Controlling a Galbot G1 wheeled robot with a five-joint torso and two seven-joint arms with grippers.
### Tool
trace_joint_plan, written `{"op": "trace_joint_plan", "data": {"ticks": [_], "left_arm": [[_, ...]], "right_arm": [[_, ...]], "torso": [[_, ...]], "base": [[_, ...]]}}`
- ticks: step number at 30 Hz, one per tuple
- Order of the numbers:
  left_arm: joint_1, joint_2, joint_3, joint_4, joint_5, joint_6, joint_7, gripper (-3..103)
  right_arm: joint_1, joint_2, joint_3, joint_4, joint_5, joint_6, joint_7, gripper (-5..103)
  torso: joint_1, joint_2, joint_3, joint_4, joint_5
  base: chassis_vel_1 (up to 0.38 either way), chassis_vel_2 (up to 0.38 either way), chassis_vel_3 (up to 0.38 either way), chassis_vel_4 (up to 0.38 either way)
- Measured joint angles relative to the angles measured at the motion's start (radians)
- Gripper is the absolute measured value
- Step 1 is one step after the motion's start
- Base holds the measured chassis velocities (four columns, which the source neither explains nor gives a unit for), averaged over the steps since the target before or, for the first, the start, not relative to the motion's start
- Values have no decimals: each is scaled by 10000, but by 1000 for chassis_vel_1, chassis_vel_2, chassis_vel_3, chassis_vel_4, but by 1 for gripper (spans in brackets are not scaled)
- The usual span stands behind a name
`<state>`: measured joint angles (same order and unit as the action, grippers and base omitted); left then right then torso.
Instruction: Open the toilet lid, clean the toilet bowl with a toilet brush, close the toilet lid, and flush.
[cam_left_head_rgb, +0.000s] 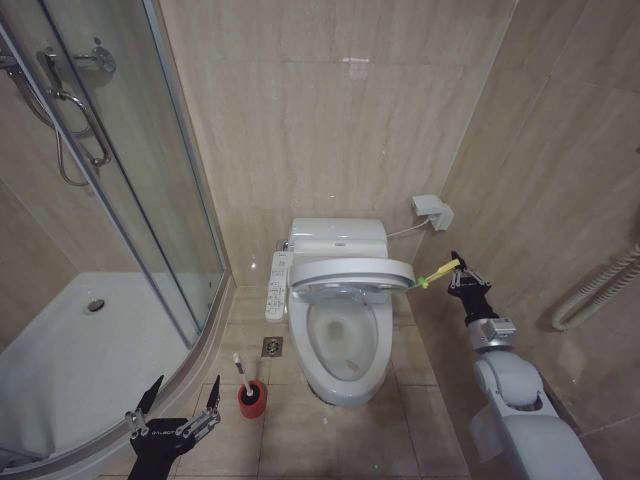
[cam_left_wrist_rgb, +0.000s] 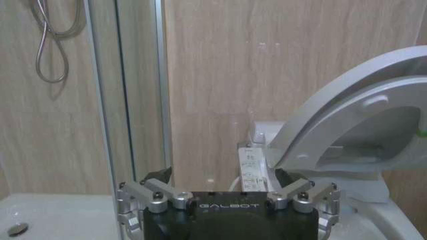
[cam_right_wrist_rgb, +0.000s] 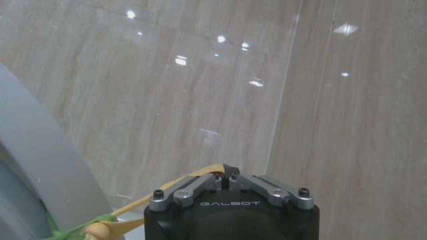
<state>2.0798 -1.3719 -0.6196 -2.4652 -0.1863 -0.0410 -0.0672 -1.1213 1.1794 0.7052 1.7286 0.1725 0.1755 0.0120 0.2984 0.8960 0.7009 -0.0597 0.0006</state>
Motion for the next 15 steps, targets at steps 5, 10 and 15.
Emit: {"op": "trace_joint_plan", "data": {"ticks": [5, 10, 15], "left_arm": [[0, 0, 0, 0, 0, 0, 0, 100], [0, 0, 0, 0, 0, 0, 0, 100], [0, 0, 0, 0, 0, 0, 0, 100]], "right_arm": [[238, -193, -98, -249, 424, -61, -34, 1], [556, -314, -230, -532, 720, -313, -16, 1], [1155, -491, -329, -1023, 778, -648, -1, 1]], "torso": [[-1, 0, 0, 0, 1], [5, -1, 2, 3, 2], [5, -1, 2, 5, 1]], "base": [[-42, 32, 28, -33], [-69, 82, 64, -70], [-18, 25, 19, -18]]}}
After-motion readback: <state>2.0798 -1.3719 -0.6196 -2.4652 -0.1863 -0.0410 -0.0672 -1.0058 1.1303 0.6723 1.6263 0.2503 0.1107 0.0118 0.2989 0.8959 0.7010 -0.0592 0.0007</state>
